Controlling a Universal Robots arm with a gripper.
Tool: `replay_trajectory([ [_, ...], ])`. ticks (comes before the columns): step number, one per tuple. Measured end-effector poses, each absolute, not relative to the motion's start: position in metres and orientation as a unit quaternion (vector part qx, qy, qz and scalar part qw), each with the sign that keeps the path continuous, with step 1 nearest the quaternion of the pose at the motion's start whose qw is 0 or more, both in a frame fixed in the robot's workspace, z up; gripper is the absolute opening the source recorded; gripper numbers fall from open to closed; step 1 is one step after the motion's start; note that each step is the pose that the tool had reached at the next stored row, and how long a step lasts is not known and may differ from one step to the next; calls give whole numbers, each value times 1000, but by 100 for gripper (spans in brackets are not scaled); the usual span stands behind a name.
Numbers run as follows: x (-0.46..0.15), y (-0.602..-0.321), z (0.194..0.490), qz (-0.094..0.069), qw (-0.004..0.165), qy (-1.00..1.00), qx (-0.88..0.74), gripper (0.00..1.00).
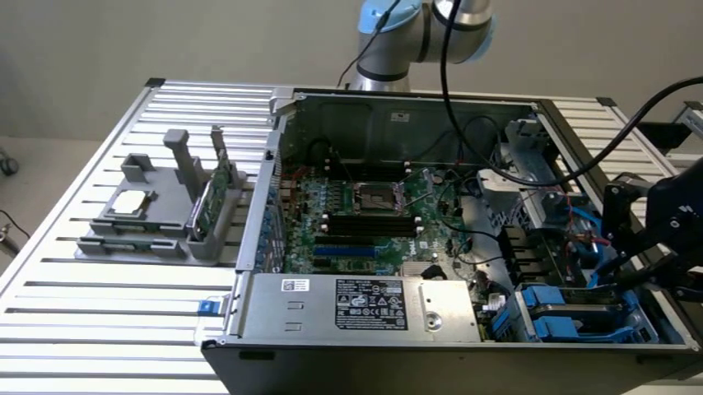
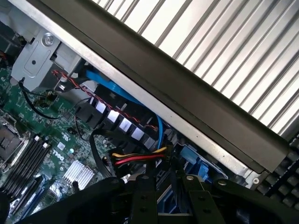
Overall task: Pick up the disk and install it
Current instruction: 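Insert the first disk wire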
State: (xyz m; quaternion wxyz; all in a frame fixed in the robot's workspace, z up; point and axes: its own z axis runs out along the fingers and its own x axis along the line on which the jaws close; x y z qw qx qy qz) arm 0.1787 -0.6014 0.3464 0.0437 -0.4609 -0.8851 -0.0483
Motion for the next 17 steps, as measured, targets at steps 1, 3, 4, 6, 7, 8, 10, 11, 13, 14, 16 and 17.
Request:
replay_trajectory([
  [1, 179, -602, 346, -49, 43, -883, -465, 27],
  [3, 179, -602, 345, -49, 43, -877, -476, 27],
  [4, 179, -602, 344, -49, 42, -874, -482, 27],
  [6, 179, -602, 343, -50, 42, -868, -492, 27],
  [7, 179, -602, 342, -50, 41, -865, -498, 27],
  [8, 179, -602, 342, -51, 41, -862, -503, 27],
  [10, 179, -602, 341, -51, 40, -857, -512, 27],
  [11, 179, -603, 340, -51, 40, -854, -516, 27],
  [13, 179, -603, 339, -52, 40, -850, -523, 27],
  [14, 179, -604, 338, -52, 39, -848, -525, 27],
  [16, 179, -605, 337, -52, 39, -845, -530, 27],
  [17, 179, -605, 337, -52, 39, -844, -532, 27],
])
